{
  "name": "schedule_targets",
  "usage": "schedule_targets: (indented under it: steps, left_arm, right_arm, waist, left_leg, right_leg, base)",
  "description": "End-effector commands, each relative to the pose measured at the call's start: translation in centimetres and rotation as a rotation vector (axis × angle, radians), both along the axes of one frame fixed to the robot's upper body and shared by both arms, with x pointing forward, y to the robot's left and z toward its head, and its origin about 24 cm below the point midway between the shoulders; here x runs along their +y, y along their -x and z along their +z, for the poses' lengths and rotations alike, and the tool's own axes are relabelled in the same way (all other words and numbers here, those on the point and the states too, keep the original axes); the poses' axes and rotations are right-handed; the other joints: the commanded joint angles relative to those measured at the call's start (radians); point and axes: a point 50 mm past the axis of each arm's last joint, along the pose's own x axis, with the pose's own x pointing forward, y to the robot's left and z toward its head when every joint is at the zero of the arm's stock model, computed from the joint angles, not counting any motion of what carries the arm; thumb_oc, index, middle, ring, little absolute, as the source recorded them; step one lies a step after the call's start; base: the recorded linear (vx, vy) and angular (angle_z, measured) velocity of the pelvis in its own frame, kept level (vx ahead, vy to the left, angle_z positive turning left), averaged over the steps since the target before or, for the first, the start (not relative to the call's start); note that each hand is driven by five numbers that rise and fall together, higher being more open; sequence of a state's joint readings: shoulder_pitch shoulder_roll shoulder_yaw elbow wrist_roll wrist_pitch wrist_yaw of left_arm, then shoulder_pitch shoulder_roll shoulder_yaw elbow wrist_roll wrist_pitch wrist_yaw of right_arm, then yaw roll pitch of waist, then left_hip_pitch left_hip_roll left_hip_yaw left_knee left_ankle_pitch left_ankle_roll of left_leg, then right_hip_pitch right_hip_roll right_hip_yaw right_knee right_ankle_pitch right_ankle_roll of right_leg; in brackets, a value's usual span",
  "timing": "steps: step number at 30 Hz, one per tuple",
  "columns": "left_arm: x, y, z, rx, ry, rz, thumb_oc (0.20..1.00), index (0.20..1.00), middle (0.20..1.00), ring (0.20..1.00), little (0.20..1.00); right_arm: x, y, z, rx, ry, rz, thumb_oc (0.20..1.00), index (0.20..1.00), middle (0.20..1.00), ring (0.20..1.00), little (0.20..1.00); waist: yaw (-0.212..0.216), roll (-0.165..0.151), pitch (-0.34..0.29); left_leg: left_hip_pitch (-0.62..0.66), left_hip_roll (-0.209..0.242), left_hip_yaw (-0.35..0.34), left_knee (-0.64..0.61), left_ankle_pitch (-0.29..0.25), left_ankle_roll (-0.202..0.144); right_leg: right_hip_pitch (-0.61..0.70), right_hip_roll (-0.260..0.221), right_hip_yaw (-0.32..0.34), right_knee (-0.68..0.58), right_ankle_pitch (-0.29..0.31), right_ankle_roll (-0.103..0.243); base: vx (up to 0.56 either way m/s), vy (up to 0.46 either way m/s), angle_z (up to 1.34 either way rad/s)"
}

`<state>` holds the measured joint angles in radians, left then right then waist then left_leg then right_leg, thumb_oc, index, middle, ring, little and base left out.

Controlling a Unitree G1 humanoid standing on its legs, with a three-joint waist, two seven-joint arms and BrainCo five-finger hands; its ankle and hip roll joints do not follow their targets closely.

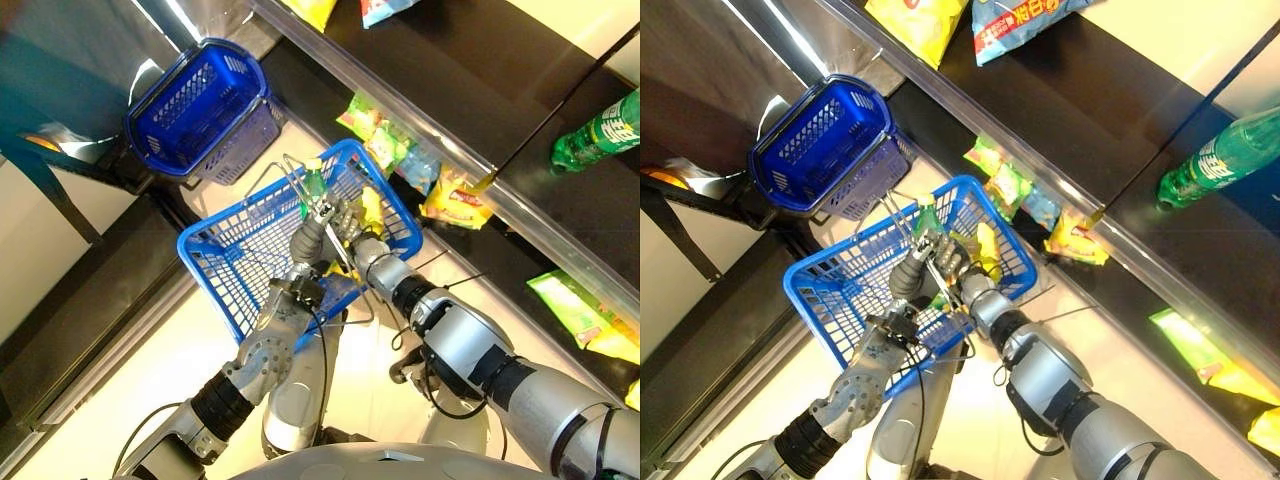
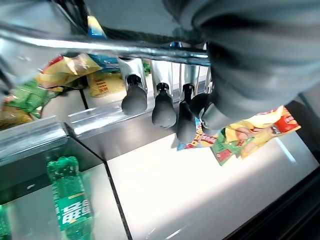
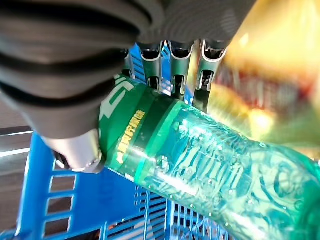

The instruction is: Pick up the snacks into the basket

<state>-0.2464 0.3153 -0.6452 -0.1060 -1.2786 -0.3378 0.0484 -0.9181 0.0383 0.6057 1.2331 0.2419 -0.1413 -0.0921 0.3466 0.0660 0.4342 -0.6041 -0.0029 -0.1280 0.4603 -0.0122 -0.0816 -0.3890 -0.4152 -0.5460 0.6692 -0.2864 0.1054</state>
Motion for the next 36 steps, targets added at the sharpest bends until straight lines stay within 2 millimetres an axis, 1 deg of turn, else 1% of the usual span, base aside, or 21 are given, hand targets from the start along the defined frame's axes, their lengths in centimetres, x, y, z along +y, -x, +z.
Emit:
schedule_targets:
  steps: [1,3,4,5,6,7,8,9,10,11,12,17,18,21,23,26,32,33,34,35,36]
  left_arm:
    - [-3.6,4.0,9.4,-0.480,0.205,-0.277,0.200,0.200,0.200,0.200,0.200]
    - [-3.8,4.0,9.3,-0.478,0.192,-0.293,0.200,0.200,0.200,0.200,0.200]
    - [-3.8,4.0,9.3,-0.478,0.192,-0.293,0.200,0.200,0.200,0.200,0.200]
    - [-3.9,4.0,9.2,-0.473,0.187,-0.307,0.200,0.200,0.200,0.200,0.200]
    - [-3.9,4.0,9.2,-0.471,0.189,-0.305,0.200,0.200,0.200,0.200,0.200]
    - [-3.9,4.0,9.2,-0.470,0.189,-0.303,0.200,0.200,0.200,0.200,0.200]
    - [-3.8,3.9,9.2,-0.466,0.192,-0.298,0.200,0.200,0.200,0.200,0.200]
    - [-3.8,3.9,9.3,-0.466,0.194,-0.295,0.200,0.200,0.200,0.200,0.200]
    - [-3.8,3.9,9.4,-0.471,0.196,-0.295,0.200,0.200,0.200,0.200,0.200]
    - [-3.8,4.0,9.4,-0.469,0.197,-0.293,0.200,0.200,0.200,0.200,0.200]
    - [-3.8,4.0,9.5,-0.472,0.201,-0.292,0.200,0.200,0.200,0.200,0.200]
    - [-3.8,4.0,9.7,-0.478,0.205,-0.290,0.200,0.200,0.200,0.200,0.200]
    - [-3.7,4.1,10.0,-0.486,0.218,-0.282,0.200,0.200,0.200,0.200,0.200]
    - [-3.7,4.1,10.3,-0.494,0.226,-0.280,0.200,0.200,0.200,0.200,0.200]
    - [-3.6,4.2,10.5,-0.500,0.234,-0.279,0.200,0.200,0.200,0.200,0.200]
    - [-3.7,4.3,10.8,-0.509,0.241,-0.279,0.200,0.200,0.200,0.200,0.200]
    - [-3.6,4.3,11.0,-0.513,0.249,-0.275,0.200,0.200,0.200,0.200,0.200]
    - [-3.6,4.3,11.0,-0.513,0.249,-0.275,0.200,0.200,0.200,0.200,0.200]
    - [-3.6,4.4,11.0,-0.514,0.253,-0.274,0.200,0.200,0.200,0.200,0.200]
    - [-3.6,4.4,11.0,-0.514,0.253,-0.274,0.200,0.200,0.200,0.200,0.200]
    - [-3.6,4.4,11.1,-0.515,0.252,-0.273,0.200,0.200,0.200,0.200,0.200]
  right_arm:
    - [4.3,1.6,0.1,0.071,-0.033,0.209,0.200,0.200,0.200,0.200,0.200]
    - [4.0,1.9,-0.9,0.134,-0.032,0.214,0.200,0.200,0.200,0.200,0.200]
    - [3.9,1.9,-0.9,0.134,-0.032,0.214,0.200,0.200,0.200,0.200,0.200]
    - [3.2,1.9,-1.6,0.190,-0.052,0.166,0.200,0.200,0.200,0.200,0.200]
    - [2.9,1.9,-1.9,0.209,-0.076,0.141,0.200,0.200,0.200,0.200,0.200]
    - [2.6,1.9,-2.1,0.228,-0.100,0.108,0.200,0.200,0.200,0.200,0.200]
    - [2.3,1.9,-2.3,0.245,-0.135,0.065,0.200,0.200,0.200,0.200,0.200]
    - [2.1,1.8,-2.4,0.252,-0.148,0.043,0.200,0.200,0.200,0.200,0.200]
    - [1.9,1.8,-2.5,0.260,-0.152,0.028,0.200,0.200,0.200,0.200,0.200]
    - [1.9,1.9,-2.6,0.261,-0.145,0.029,0.200,0.200,0.200,0.200,0.200]
    - [1.8,1.7,-2.5,0.253,-0.138,0.016,0.200,0.200,0.200,0.200,0.200]
    - [1.4,1.4,-2.3,0.245,-0.134,-0.026,0.200,0.200,0.200,0.200,0.200]
    - [0.9,1.1,-2.1,0.217,-0.101,-0.062,0.200,0.200,0.200,0.200,0.200]
    - [0.7,0.9,-1.9,0.203,-0.087,-0.084,0.200,0.200,0.200,0.200,0.200]
    - [0.1,0.6,-1.9,0.200,-0.067,-0.122,0.200,0.200,0.200,0.200,0.200]
    - [-0.4,0.5,-1.9,0.184,-0.025,-0.133,0.200,0.200,0.200,0.200,0.200]
    - [-1.3,0.2,-1.9,0.179,-0.031,-0.185,0.200,0.200,0.200,0.200,0.200]
    - [-1.4,0.1,-1.8,0.173,-0.027,-0.194,0.266,0.266,0.266,0.266,0.266]
    - [-1.7,-0.1,-1.5,0.166,-0.037,-0.223,0.890,0.890,0.890,0.890,0.890]
    - [-1.7,-0.1,-1.5,0.166,-0.037,-0.223,1.000,1.000,1.000,1.000,1.000]
    - [-1.9,-0.3,-1.3,0.157,-0.035,-0.236,1.000,1.000,1.000,1.000,1.000]
  waist:
    - [0.036,0.070,-0.075]
    - [0.039,0.073,-0.077]
    - [0.039,0.073,-0.077]
    - [0.039,0.078,-0.078]
    - [0.038,0.080,-0.079]
    - [0.038,0.084,-0.081]
    - [0.037,0.082,-0.080]
    - [0.035,0.083,-0.079]
    - [0.035,0.087,-0.081]
    - [0.034,0.083,-0.080]
    - [0.033,0.088,-0.083]
    - [0.027,0.088,-0.082]
    - [0.025,0.090,-0.083]
    - [0.021,0.089,-0.083]
    - [0.019,0.087,-0.081]
    - [0.017,0.087,-0.080]
    - [0.010,0.085,-0.078]
    - [0.008,0.084,-0.079]
    - [0.004,0.083,-0.080]
    - [0.004,0.083,-0.080]
    - [0.000,0.082,-0.079]
  left_leg:
    - [-0.039,0.005,0.031,0.042,-0.048,0.045]
    - [-0.040,0.003,0.030,0.041,-0.047,0.045]
    - [-0.040,0.003,0.030,0.041,-0.047,0.045]
    - [-0.040,0.003,0.030,0.041,-0.048,0.046]
    - [-0.039,0.002,0.030,0.040,-0.047,0.047]
    - [-0.047,0.002,0.030,0.023,-0.015,0.052]
    - [-0.038,0.003,0.031,0.038,-0.047,0.048]
    - [-0.038,0.002,0.031,0.038,-0.048,0.049]
    - [-0.046,0.003,0.034,0.022,-0.017,0.054]
    - [-0.038,0.003,0.035,0.036,-0.048,0.050]
    - [-0.047,0.003,0.035,0.020,-0.016,0.055]
    - [-0.050,0.002,0.035,0.022,-0.017,0.056]
    - [-0.055,0.002,0.036,0.025,-0.018,0.057]
    - [-0.057,0.000,0.039,0.026,-0.020,0.059]
    - [-0.060,-0.002,0.040,0.029,-0.021,0.059]
    - [-0.066,-0.003,0.041,0.033,-0.021,0.059]
    - [-0.068,-0.004,0.042,0.036,-0.021,0.061]
    - [-0.070,-0.004,0.041,0.037,-0.022,0.061]
    - [-0.072,-0.005,0.043,0.041,-0.023,0.062]
    - [-0.072,-0.005,0.043,0.041,-0.023,0.062]
    - [-0.075,-0.004,0.043,0.043,-0.024,0.062]
  right_leg:
    - [-0.027,0.001,0.037,-0.055,0.175,0.078]
    - [-0.026,0.001,0.035,-0.055,0.174,0.078]
    - [-0.026,0.001,0.035,-0.055,0.174,0.078]
    - [-0.026,-0.001,0.034,-0.053,0.172,0.077]
    - [-0.027,-0.002,0.036,-0.054,0.172,0.077]
    - [-0.033,0.001,0.025,-0.070,0.196,0.064]
    - [-0.027,0.000,0.037,-0.057,0.175,0.077]
    - [-0.029,0.000,0.038,-0.056,0.175,0.077]
    - [-0.037,0.000,0.029,-0.070,0.198,0.065]
    - [-0.031,-0.002,0.039,-0.058,0.176,0.078]
    - [-0.039,-0.001,0.030,-0.071,0.200,0.065]
    - [-0.043,-0.002,0.033,-0.070,0.200,0.065]
    - [-0.050,-0.004,0.036,-0.066,0.201,0.066]
    - [-0.054,-0.005,0.038,-0.061,0.200,0.066]
    - [-0.057,-0.006,0.038,-0.060,0.201,0.067]
    - [-0.063,-0.008,0.036,-0.057,0.202,0.067]
    - [-0.067,-0.011,0.038,-0.051,0.203,0.067]
    - [-0.068,-0.010,0.038,-0.052,0.203,0.067]
    - [-0.072,-0.011,0.041,-0.049,0.202,0.067]
    - [-0.073,-0.011,0.041,-0.049,0.202,0.067]
    - [-0.074,-0.010,0.043,-0.047,0.202,0.066]
  base:
    - [0.01,0.000,0.11]
    - [0.01,-0.001,0.04]
    - [0.00,0.000,0.00]
    - [0.00,0.000,0.00]
    - [-0.06,0.041,0.02]
    - [0.00,0.000,0.00]
    - [0.00,0.000,0.00]
    - [0.00,0.024,0.03]
    - [0.00,0.019,0.03]
    - [-0.07,0.045,0.01]
    - [0.00,0.000,0.00]
    - [-0.01,0.007,0.00]
    - [0.00,0.000,0.00]
    - [0.00,0.000,0.00]
    - [0.00,0.000,0.00]
    - [0.00,0.000,0.00]
    - [0.00,0.000,0.00]
    - [0.00,0.000,0.00]
    - [0.00,0.000,0.00]
    - [0.00,0.000,0.00]
    - [0.00,0.000,0.00]
